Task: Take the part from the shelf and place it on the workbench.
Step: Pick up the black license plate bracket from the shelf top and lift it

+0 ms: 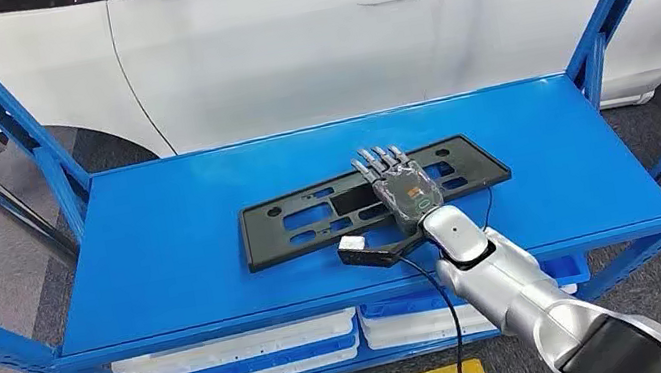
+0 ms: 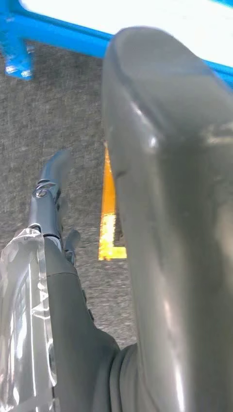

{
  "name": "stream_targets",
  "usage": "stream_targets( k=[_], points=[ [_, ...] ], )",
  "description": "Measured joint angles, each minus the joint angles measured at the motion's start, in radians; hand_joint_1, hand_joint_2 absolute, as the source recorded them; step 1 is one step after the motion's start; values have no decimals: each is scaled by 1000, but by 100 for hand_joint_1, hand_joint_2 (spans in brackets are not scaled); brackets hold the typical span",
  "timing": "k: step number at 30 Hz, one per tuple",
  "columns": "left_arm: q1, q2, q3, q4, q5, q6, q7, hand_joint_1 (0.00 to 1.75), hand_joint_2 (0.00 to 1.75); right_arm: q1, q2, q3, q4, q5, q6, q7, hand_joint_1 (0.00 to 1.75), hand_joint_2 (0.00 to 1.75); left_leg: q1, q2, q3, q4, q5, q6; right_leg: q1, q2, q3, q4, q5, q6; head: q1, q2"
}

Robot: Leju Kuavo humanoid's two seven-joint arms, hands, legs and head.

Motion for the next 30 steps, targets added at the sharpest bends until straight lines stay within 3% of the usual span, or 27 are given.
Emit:
stream_targets(
  k=[2,3,4,5,6,8,10,13,15,18,19,20,21,23,25,27,30],
  points=[
    [1,0,1,0,0,0,1,0,0,2,0,-9,4,2,-2,1,175,175,3,0,-36,77,-37,-4,0,0,-2,0,0,-1,0,0],
    [2,1,2,0,-1,0,3,0,0,4,0,-19,9,3,-5,0,175,175,5,0,-67,143,-65,-9,0,-1,-4,1,0,-1,0,0],
    [4,1,3,0,-2,0,4,0,0,6,-1,-31,15,4,-9,-4,175,175,8,0,-89,190,-78,-12,0,-1,-5,2,0,-1,0,0],
    [5,3,5,0,-2,0,6,0,0,7,-1,-43,20,6,-12,-10,175,175,11,0,-96,203,-73,-16,-1,0,-6,4,-1,0,0,0],
    [6,4,7,0,-3,0,7,0,0,8,-1,-56,25,8,-15,-17,175,175,14,0,-84,177,-49,-18,-2,0,-6,7,-3,2,0,0],
    [5,7,10,0,-3,0,8,0,0,7,-1,-81,31,11,-19,-31,175,175,19,1,-23,51,17,-22,-3,2,-8,17,-10,11,0,0],
    [3,9,15,0,-3,0,9,0,0,6,-1,-101,32,13,-27,-44,175,175,18,0,20,-43,44,-15,-1,3,-14,30,-16,22,0,0],
    [3,8,22,0,-6,1,9,0,0,6,4,-119,32,17,-49,-61,175,175,15,-1,23,-58,42,7,0,4,-19,33,-18,37,0,0],
    [2,8,24,0,-8,2,7,0,0,8,6,-128,32,17,-60,-71,175,175,16,0,24,-63,45,20,-3,4,-32,63,-40,46,0,0],
    [1,8,25,0,-9,3,4,0,0,17,8,-139,32,15,-76,-93,175,175,16,0,24,-64,46,31,-7,4,-117,241,-126,55,0,0],
    [2,8,25,0,-9,3,4,0,0,22,9,-143,31,13,-82,-104,175,175,15,-1,24,-64,46,32,-7,4,-146,296,-141,56,0,0],
    [2,8,26,0,-10,3,4,0,0,26,10,-146,29,9,-85,-115,175,175,14,-2,25,-64,45,32,-8,4,-159,317,-136,56,0,0],
    [3,8,27,0,-11,3,4,0,0,29,10,-150,26,5,-87,-125,175,175,14,-3,26,-63,44,32,-8,4,-155,301,-114,53,0,0],
    [2,8,28,0,-14,3,5,0,0,33,10,-157,13,-3,-89,-138,175,175,13,-6,31,-63,41,30,-6,4,-102,177,-41,42,0,0],
    [0,7,29,0,-16,3,6,0,0,36,11,-163,-1,-7,-88,-146,175,175,9,-7,31,-62,38,23,0,4,-53,66,-1,31,0,0],
    [-2,6,29,0,-18,3,6,0,0,40,14,-166,-15,-9,-88,-151,175,175,8,-7,30,-64,38,12,6,4,-43,37,-1,25,0,0],
    [-4,6,30,0,-22,1,-6,0,0,44,16,-170,-30,-18,-87,-154,175,175,8,-4,27,-49,22,-3,-1,3,-34,22,4,11,0,0]
  ],
)
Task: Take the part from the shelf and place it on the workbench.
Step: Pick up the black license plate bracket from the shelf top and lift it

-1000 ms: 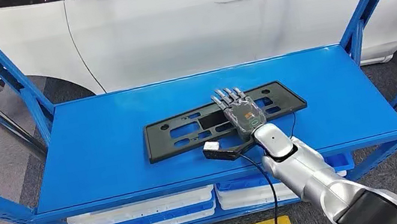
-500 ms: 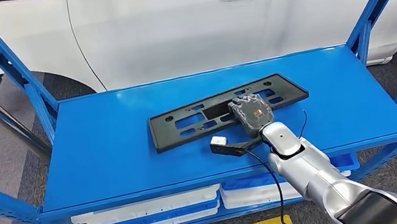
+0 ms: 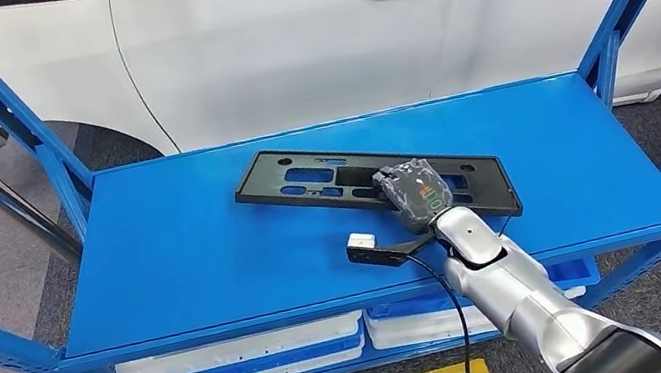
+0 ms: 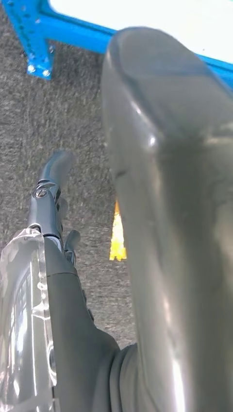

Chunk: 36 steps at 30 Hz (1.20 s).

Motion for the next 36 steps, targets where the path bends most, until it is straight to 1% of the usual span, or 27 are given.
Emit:
stream_targets(
  k=[1,2,4,5,6,7,8,10,11,14,15,16,19,20,21,22,24,25,26,28,29,30,31,32,34,35,36],
  points=[
    [-1,0,0,0,-2,-2,-9,0,0,-1,0,-2,-4,-5,0,0,175,175,0,1,-15,36,-22,-3,-3,-1,4,-5,2,-5,0,0],
    [-1,1,1,0,-4,-4,-18,0,0,-1,0,-3,-5,-9,0,-1,175,175,1,2,-40,92,-52,-6,-3,-2,5,-7,2,-8,0,0],
    [-2,2,1,0,-6,-6,-32,0,87,2,0,-5,-7,-15,-1,-5,175,175,2,3,-103,221,-105,-11,-1,-2,5,-6,1,-12,0,0],
    [-2,2,2,0,-6,-8,-36,0,131,4,0,-5,-7,-17,-1,-8,175,175,2,3,-121,256,-110,-13,-1,-1,6,-6,1,-12,0,0],
    [-1,2,2,0,-6,-10,-40,0,175,6,0,-5,-7,-18,-1,-10,175,175,2,3,-122,253,-96,-14,-1,-1,6,-4,0,-12,0,0],
    [-2,3,3,0,-6,-12,-45,0,175,7,0,-6,-8,-20,-1,-12,175,175,4,3,-102,209,-65,-14,-1,0,7,-2,-2,-10,0,0],
    [-2,4,4,0,-4,-16,-51,0,175,7,0,-6,-10,-22,-2,-13,175,175,5,4,-70,139,-28,-13,-1,1,7,1,-4,-7,0,0],
    [-5,5,11,0,-1,-19,-62,0,175,7,0,-8,-15,-30,-3,-16,175,175,4,3,-15,21,15,-7,4,3,4,9,-8,1,0,0],
    [-6,6,14,0,0,-18,-65,0,175,7,0,-10,-18,-38,-3,-20,175,175,3,3,-4,-4,19,-1,6,4,2,12,-9,6,0,0],
    [-7,6,21,0,-2,-8,-79,0,175,16,0,-25,-47,-157,13,-94,175,175,1,2,-5,-11,22,19,4,6,-2,15,-9,21,0,0],
    [-7,6,22,0,-4,-6,-87,0,175,22,0,-37,-69,-246,39,-150,175,175,2,2,-4,-14,25,25,2,5,-8,28,-20,27,0,0],
    [-8,7,25,0,-5,-7,-96,0,175,30,0,-55,-100,-368,85,-221,175,175,4,3,-2,-17,27,30,1,5,-22,61,-42,32,0,0],
    [-12,8,37,0,1,-30,-119,0,175,66,0,-119,-237,-782,293,-408,175,175,5,7,0,-18,27,37,-1,5,-105,246,-132,42,0,0],
    [-13,9,43,0,7,-44,-124,0,175,86,0,-138,-293,-909,368,-444,175,175,5,8,2,-18,26,37,-1,4,-124,288,-143,43,0,0],
    [-14,9,50,0,13,-58,-127,0,175,111,0,-153,-353,-1028,443,-470,175,175,5,6,2,-18,26,38,-1,4,-125,293,-135,41,0,0],
    [-16,9,58,0,21,-70,-129,0,175,141,0,-165,-421,-1145,520,-492,175,175,4,4,3,-17,26,38,0,4,-107,257,-111,37,0,0],
    [-16,9,74,0,30,-83,-130,0,175,201,1,-179,-579,-1350,660,-522,175,175,-1,0,2,-16,25,36,5,3,-35,116,-52,22,0,0],
    [-16,8,81,0,32,-83,-130,0,175,222,4,-183,-664,-1426,710,-529,175,175,-4,-1,0,-15,25,34,7,2,-7,59,-33,16,0,0],
    [-16,8,88,0,31,-82,-131,0,175,238,7,-185,-745,-1481,744,-535,175,175,-6,0,-1,-15,25,30,10,1,9,24,-24,11,0,0],
    [-14,10,98,0,30,-77,-136,0,175,262,15,-192,-893,-1557,794,-540,175,175,-7,0,-1,-17,25,20,13,-2,13,11,-22,6,0,0],
    [-12,11,101,0,29,-75,-140,0,175,276,17,-196,-959,-1584,815,-541,175,175,-7,0,0,-18,23,14,10,-3,15,7,-20,2,0,0],
    [-10,12,104,0,29,-74,-145,0,175,288,21,-199,-1016,-1605,837,-542,175,175,-7,1,-1,-11,15,9,7,-4,20,0,-17,-4,0,0],
    [-7,12,108,0,29,-73,-150,0,175,299,27,-200,-1066,-1620,859,-541,175,175,-7,2,-9,12,-2,4,3,-4,23,-6,-14,-9,0,0],
    [-6,14,112,0,28,-72,-155,0,175,311,33,-199,-1110,-1630,880,-542,175,175,-6,3,-28,59,-32,0,1,-5,27,-11,-13,-14,0,0],
    [-2,15,118,0,25,-68,-162,0,175,331,45,-190,-1174,-1631,917,-543,175,175,-3,3,-86,191,-97,-8,2,-5,28,-12,-13,-18,0,0],
    [0,15,119,0,22,-66,-164,0,175,342,48,-182,-1197,-1624,932,-543,175,175,-1,3,-110,244,-114,-12,3,-4,28,-10,-14,-19,0,0],
    [3,15,119,0,19,-65,-163,0,175,351,49,-173,-1213,-1612,945,-542,175,175,0,3,-118,261,-112,-14,3,-4,27,-9,-14,-19,0,0]
  ],
)
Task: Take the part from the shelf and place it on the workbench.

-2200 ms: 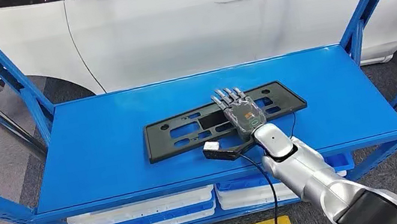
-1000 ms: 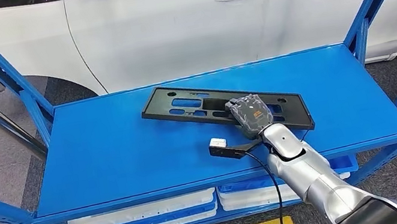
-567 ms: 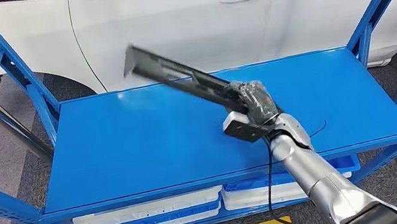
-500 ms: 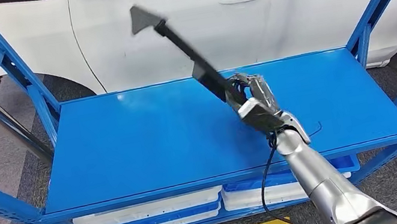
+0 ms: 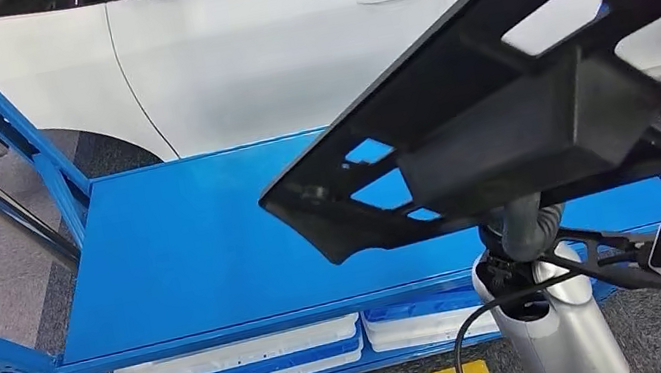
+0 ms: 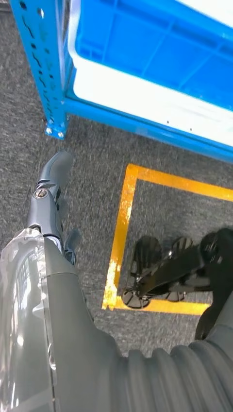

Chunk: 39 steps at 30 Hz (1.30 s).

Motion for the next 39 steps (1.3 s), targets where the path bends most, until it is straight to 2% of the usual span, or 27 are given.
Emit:
stream_targets(
  k=[1,3,5,9,10,12,14,15,16,17,19,20,21,22,24,25,26,27,29,30,31,32,33,35,36,37,39],
  points=[
    [2,0,0,0,-3,3,2,0,175,7,1,11,-13,14,10,1,175,175,1,0,10,-20,20,-1,0,1,0,3,-1,1,0,0],
    [1,2,2,0,-8,10,9,0,175,14,6,38,-31,42,19,4,175,175,2,1,74,-151,84,2,0,2,-1,10,-3,4,0,0],
    [-1,4,4,0,-11,17,16,0,175,13,9,76,-39,70,2,5,175,175,0,0,124,-257,122,11,4,3,-5,19,-5,12,0,0],
    [-2,4,7,0,-19,23,25,0,175,6,3,159,-32,99,-39,8,175,175,0,0,123,-278,139,35,5,4,-16,26,-7,34,0,0],
    [-3,4,7,0,-20,24,26,0,175,2,0,176,-30,101,-44,8,175,175,2,1,119,-282,145,42,4,4,-24,44,-26,39,0,0],
    [-5,4,9,0,-21,26,28,0,175,-3,-6,203,-25,103,-48,8,175,175,4,2,107,-286,158,52,0,5,-57,133,-102,47,0,0],
    [-5,4,12,0,-21,27,30,0,175,-4,-10,225,-21,103,-49,8,175,175,4,3,89,-285,169,53,-3,5,-99,261,-177,53,0,0],
    [-4,4,14,0,-21,28,31,0,175,-3,-11,236,-19,103,-49,8,175,175,4,3,79,-284,176,52,-5,4,-104,296,-190,55,0,0],
    [-3,4,17,0,-20,29,32,0,175,-3,-12,244,-18,104,-50,8,175,175,4,3,69,-283,183,50,-6,4,-90,294,-184,55,0,0],
    [-3,4,19,0,-20,29,33,0,175,-4,-12,251,-18,104,-50,8,175,175,4,2,60,-281,189,48,-6,4,-57,252,-162,53,0,0],
    [-2,4,23,0,-18,30,35,0,175,-7,-13,263,-19,104,-49,9,175,175,3,1,46,-278,201,41,-5,5,41,106,-118,46,0,0],
    [-2,4,24,0,-18,31,36,0,175,-8,-13,267,-20,103,-48,10,175,175,2,1,43,-278,208,36,-3,5,77,51,-104,42,0,0],
    [-1,4,25,0,-17,32,37,0,175,-10,-13,270,-21,103,-47,11,175,175,2,0,41,-279,215,30,0,6,97,16,-99,38,0,0],
    [0,4,25,0,-16,32,39,0,175,-11,-13,272,-22,102,-46,11,175,175,2,0,41,-282,223,23,4,6,100,4,-97,33,0,0],
    [3,5,26,0,-15,35,41,0,175,-12,-13,274,-24,99,-46,11,175,175,3,0,38,-287,235,10,3,4,88,0,-79,21,0,0],
    [5,5,26,0,-15,36,43,0,175,-11,-13,275,-25,97,-47,10,175,175,4,0,31,-278,220,5,1,3,80,-3,-68,13,0,0],
    [7,6,27,0,-16,37,46,0,175,-10,-13,274,-27,94,-48,9,175,175,5,0,20,-251,187,1,-1,1,69,-7,-55,5,0,0],
    [8,7,27,0,-18,38,48,0,175,-7,-13,272,-29,90,-49,9,175,175,7,0,4,-202,135,-1,-2,-1,57,-9,-42,-1,0,0],
    [9,8,27,0,-24,41,54,0,175,3,-15,264,-36,83,-51,8,175,175,7,1,-23,-71,40,-7,1,-1,29,-8,-20,-6,0,0],
    [10,9,27,0,-27,42,57,0,175,10,-16,258,-40,81,-51,8,175,175,7,1,-25,-20,22,-9,2,-2,15,-6,-10,-6,0,0],
    [10,9,27,0,-30,42,59,0,175,17,-17,250,-44,79,-51,8,175,175,7,1,-14,2,29,-10,3,-2,0,-3,-1,-5,0,0],
    [10,10,27,0,-32,43,62,0,175,24,-19,242,-49,77,-50,8,175,175,7,1,15,-12,52,-9,4,-2,-15,2,7,-3,0,0],
    [9,11,27,0,-34,43,63,0,175,31,-20,233,-54,73,-49,8,175,175,7,1,61,-61,77,-7,4,-2,-30,7,15,0,0,0],
    [7,14,27,0,-37,44,66,0,175,40,-23,219,-66,65,-43,8,175,175,4,0,167,-205,81,2,6,-1,-52,19,27,7,0,0],
    [6,16,27,0,-38,44,67,0,175,45,-24,211,-73,61,-38,7,175,175,2,-1,200,-258,71,7,7,-2,-57,22,34,12,0,0],
    [5,18,27,0,-39,45,67,0,175,51,-24,204,-79,59,-30,7,175,175,-2,-2,215,-287,60,12,7,-2,-60,23,41,18,0,0],
    [7,19,28,0,-39,46,67,0,175,66,-25,188,-89,57,-10,7,175,175,-2,0,209,-297,70,25,6,0,-62,21,53,31,0,0]
  ],
)
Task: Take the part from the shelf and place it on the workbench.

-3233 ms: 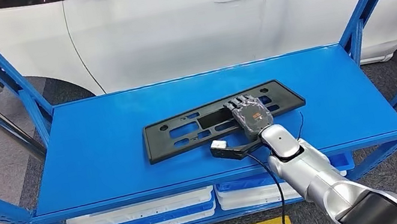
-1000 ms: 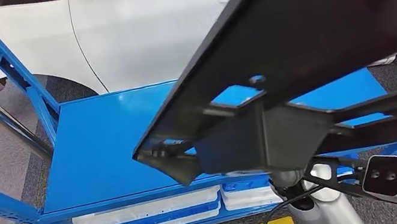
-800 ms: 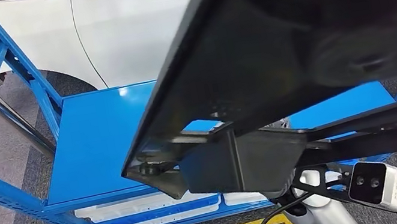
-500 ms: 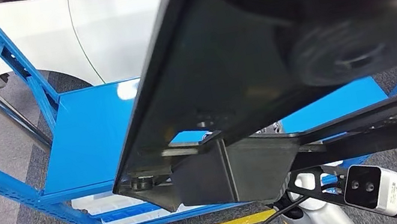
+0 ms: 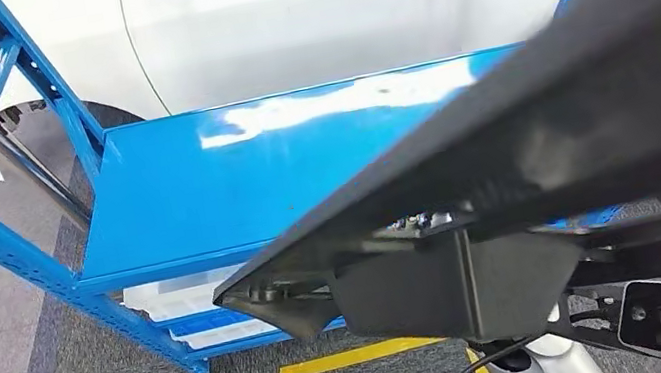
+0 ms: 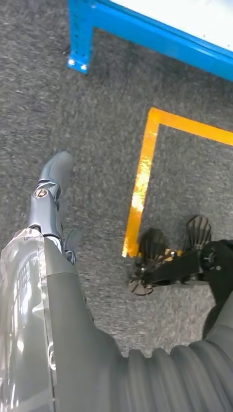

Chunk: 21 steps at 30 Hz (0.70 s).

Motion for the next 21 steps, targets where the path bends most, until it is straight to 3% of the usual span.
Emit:
stream_targets(
  k=[1,2,5,6,7,8,10,12,13,15,16,17,18,20,21],
  points=[
    [1,0,1,0,0,0,-1,0,175,8,0,-8,-3,0,9,0,175,175,2,3,-6,-2,10,7,-1,2,-6,6,-10,6,0,0],
    [2,0,2,0,0,-1,-2,0,175,16,0,-17,-6,-1,18,0,175,175,5,5,-15,-5,21,15,-2,4,-16,29,-39,11,0,0],
    [4,1,4,0,0,-1,-8,0,175,40,0,-45,-10,1,43,0,175,175,7,10,-55,-6,57,25,-9,6,-64,199,-185,24,0,0],
    [5,1,5,0,0,-1,-8,0,175,48,0,-54,-10,2,51,0,175,175,7,10,-71,-6,69,24,-11,6,-71,255,-206,27,0,0],
    [6,1,6,0,0,0,-9,0,175,56,1,-61,-10,4,58,0,175,175,7,10,-86,-5,80,23,-13,6,-66,285,-204,29,0,0],
    [7,1,6,0,0,0,-9,0,175,63,1,-68,-11,8,65,0,175,175,7,10,-101,-3,91,20,-14,6,-44,279,-181,29,0,0],
    [7,0,8,0,-2,0,-11,0,175,73,6,-80,-16,16,77,0,175,175,7,10,-127,3,110,14,-15,6,52,170,-135,25,0,0],
    [7,0,10,0,-4,-1,-13,0,175,78,14,-91,-23,23,84,0,175,175,4,9,-143,9,125,4,-11,6,154,26,-141,15,0,0],
    [7,0,11,0,-5,-1,-14,0,175,79,18,-96,-26,26,86,0,175,175,3,9,-146,9,134,-2,-8,6,178,-13,-151,10,0,0],
    [8,1,12,0,-8,-2,-12,0,175,82,22,-105,-29,28,87,0,175,175,4,8,-149,5,150,-16,-5,5,176,-31,-145,-4,0,0],
    [9,1,12,0,-10,-2,-11,0,175,83,24,-109,-29,29,86,0,175,175,5,8,-155,9,143,-22,-6,3,168,-33,-135,-12,0,0],
    [9,1,13,0,-11,-3,-8,0,175,83,25,-112,-29,29,85,0,175,175,7,7,-163,27,117,-27,-8,1,158,-35,-122,-21,0,0],
    [10,1,13,0,-12,-3,-6,0,175,83,26,-113,-29,28,83,0,175,175,8,7,-176,64,74,-31,-10,0,145,-37,-109,-28,0,0],
    [9,1,13,0,-14,-3,-3,0,175,83,27,-114,-29,27,78,0,175,175,9,7,-208,189,-31,-37,-6,-1,113,-35,-84,-35,0,0],
    [8,1,13,0,-15,-3,-1,0,175,83,27,-115,-28,26,75,0,175,175,9,7,-218,252,-59,-40,-4,-2,95,-33,-71,-36,0,0]
  ],
)
